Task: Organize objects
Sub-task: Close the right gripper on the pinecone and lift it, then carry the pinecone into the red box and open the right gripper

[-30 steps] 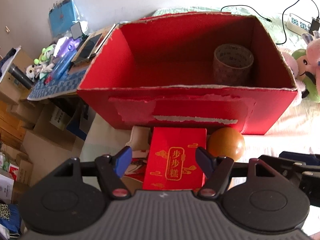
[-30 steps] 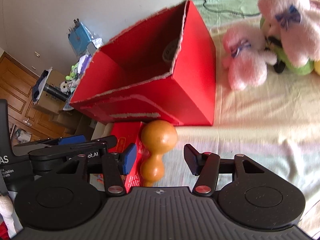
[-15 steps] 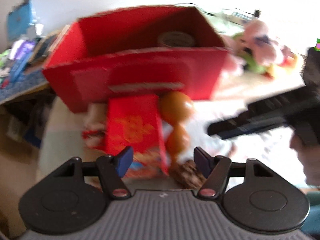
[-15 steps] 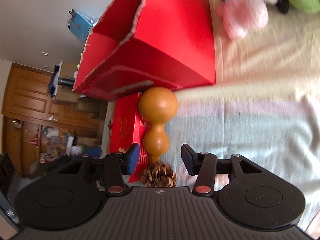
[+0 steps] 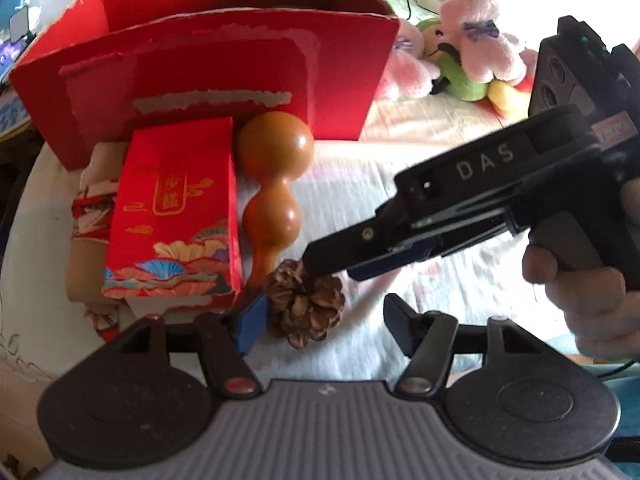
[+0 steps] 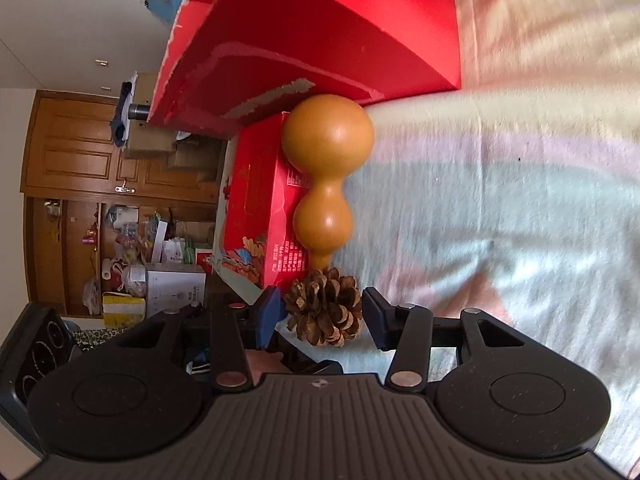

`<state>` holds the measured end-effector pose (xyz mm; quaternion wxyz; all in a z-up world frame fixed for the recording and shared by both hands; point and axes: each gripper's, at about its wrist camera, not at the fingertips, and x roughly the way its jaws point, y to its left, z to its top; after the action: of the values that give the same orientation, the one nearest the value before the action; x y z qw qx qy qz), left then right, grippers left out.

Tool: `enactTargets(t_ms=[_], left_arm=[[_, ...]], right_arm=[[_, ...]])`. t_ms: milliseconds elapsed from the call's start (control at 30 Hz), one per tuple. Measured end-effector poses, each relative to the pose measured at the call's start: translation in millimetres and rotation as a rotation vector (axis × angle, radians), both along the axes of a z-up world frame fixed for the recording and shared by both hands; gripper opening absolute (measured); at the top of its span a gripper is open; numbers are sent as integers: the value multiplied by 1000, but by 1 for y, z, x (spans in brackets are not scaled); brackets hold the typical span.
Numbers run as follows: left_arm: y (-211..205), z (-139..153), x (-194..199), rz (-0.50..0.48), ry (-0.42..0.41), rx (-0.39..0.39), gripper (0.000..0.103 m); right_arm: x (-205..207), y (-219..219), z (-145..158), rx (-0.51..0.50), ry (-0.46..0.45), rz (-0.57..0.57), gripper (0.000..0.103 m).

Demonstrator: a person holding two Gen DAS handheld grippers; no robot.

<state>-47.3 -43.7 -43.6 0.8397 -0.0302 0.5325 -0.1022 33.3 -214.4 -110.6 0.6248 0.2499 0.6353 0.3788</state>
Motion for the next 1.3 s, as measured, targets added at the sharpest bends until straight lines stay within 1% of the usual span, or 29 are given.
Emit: enactTargets(t_ms=[167, 267, 300, 333, 367, 533, 633, 733, 833, 1000, 1167, 1300], left_arm=[[-2, -9, 4, 21, 8, 26, 65], [-5, -13, 6, 30, 11, 41, 63], [-5, -13, 7, 31, 11, 42, 62], [-6, -14, 8, 32, 14, 42, 56], [-6, -15, 9, 31, 20, 42, 55], [-10, -13, 9, 17, 13, 42, 54], [-11, -6, 10, 1, -2, 38, 53], [-15, 7, 13, -31, -35, 25, 53], [-20, 24, 18, -75, -86, 12, 52], [-23, 52, 27, -142, -177, -2, 52], [-14, 76, 45, -209, -256, -31, 52], [0, 94, 60, -244, -325, -65, 52]], right_arm=[[1, 0, -5, 3, 21, 9, 50], [1, 1, -8, 1, 30, 16, 50], [1, 0, -10, 7, 42, 17, 50], [1, -1, -11, 11, 49, 18, 50], [1, -2, -11, 15, 53, 18, 50], [1, -13, -10, 17, 51, 7, 48], [0, -19, -4, 24, 37, -6, 48], [-1, -25, 7, 42, 7, -30, 48], [-1, -36, 21, 59, -30, -68, 48], [0, -50, 51, 65, -130, -129, 48], [-3, -34, 83, 49, -246, -195, 48], [6, -15, 109, 29, -338, -238, 48]])
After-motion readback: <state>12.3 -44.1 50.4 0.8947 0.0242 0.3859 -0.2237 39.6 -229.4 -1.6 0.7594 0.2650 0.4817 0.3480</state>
